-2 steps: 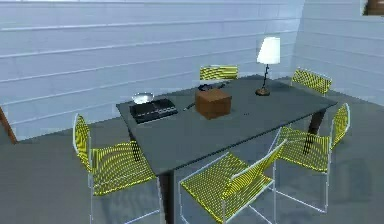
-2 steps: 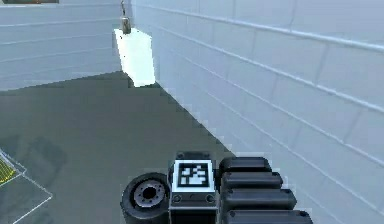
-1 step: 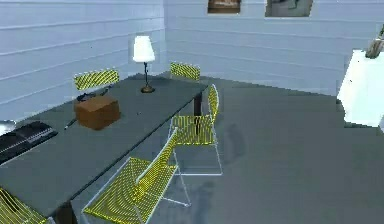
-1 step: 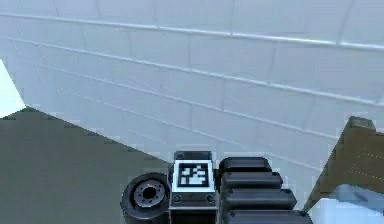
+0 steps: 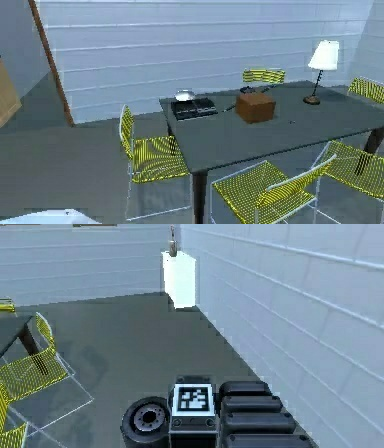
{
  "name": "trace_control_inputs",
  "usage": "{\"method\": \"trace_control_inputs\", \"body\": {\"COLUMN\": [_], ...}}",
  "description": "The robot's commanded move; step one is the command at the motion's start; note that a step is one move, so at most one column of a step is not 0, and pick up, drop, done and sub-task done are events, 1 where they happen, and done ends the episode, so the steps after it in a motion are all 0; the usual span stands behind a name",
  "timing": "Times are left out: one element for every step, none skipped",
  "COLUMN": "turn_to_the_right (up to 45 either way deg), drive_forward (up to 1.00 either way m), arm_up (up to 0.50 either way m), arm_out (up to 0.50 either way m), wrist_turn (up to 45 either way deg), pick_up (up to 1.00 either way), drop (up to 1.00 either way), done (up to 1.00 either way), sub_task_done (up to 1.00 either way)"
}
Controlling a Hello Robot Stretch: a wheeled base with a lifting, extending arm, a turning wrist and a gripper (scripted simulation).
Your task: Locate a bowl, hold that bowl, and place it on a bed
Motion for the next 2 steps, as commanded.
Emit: {"method": "trace_control_inputs", "body": {"turn_to_the_right": [-45.0, -42.0], "drive_forward": [0.00, 0.00], "arm_up": [0.00, 0.00], "arm_out": [0.00, 0.00], "wrist_turn": [0.0, 0.0], "pick_up": [0.00, 0.00], "drop": [0.00, 0.00], "done": [0.00, 0.00], "sub_task_done": [0.00, 0.00]}}
